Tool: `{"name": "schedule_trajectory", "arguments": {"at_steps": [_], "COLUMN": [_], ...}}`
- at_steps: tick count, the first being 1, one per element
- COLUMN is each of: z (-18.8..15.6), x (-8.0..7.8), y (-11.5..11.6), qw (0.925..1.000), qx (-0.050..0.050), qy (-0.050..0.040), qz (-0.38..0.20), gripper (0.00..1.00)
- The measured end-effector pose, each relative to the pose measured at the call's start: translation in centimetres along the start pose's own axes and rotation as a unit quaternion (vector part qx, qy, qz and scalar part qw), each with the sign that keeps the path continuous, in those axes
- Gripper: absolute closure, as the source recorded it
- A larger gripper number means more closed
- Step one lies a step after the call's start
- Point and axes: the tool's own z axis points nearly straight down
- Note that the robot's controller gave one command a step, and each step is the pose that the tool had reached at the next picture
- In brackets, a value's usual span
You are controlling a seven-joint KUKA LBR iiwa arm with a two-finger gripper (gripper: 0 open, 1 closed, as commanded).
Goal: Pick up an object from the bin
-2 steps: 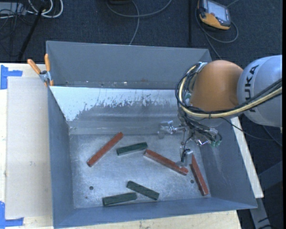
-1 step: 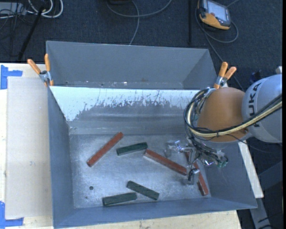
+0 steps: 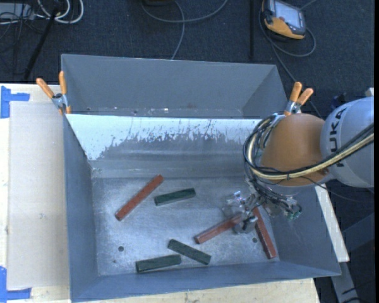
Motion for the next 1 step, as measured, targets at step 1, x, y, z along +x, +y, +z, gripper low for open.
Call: {"name": "schedule_trajectory", "arguments": {"at_steps": [1], "z": [-17.73], "x": [-2.85], "y": [0.20], "qw": [0.9997], "qx": [0.003], "qy": [-0.0049], "qz": [-0.023], "gripper": [1.00]}}
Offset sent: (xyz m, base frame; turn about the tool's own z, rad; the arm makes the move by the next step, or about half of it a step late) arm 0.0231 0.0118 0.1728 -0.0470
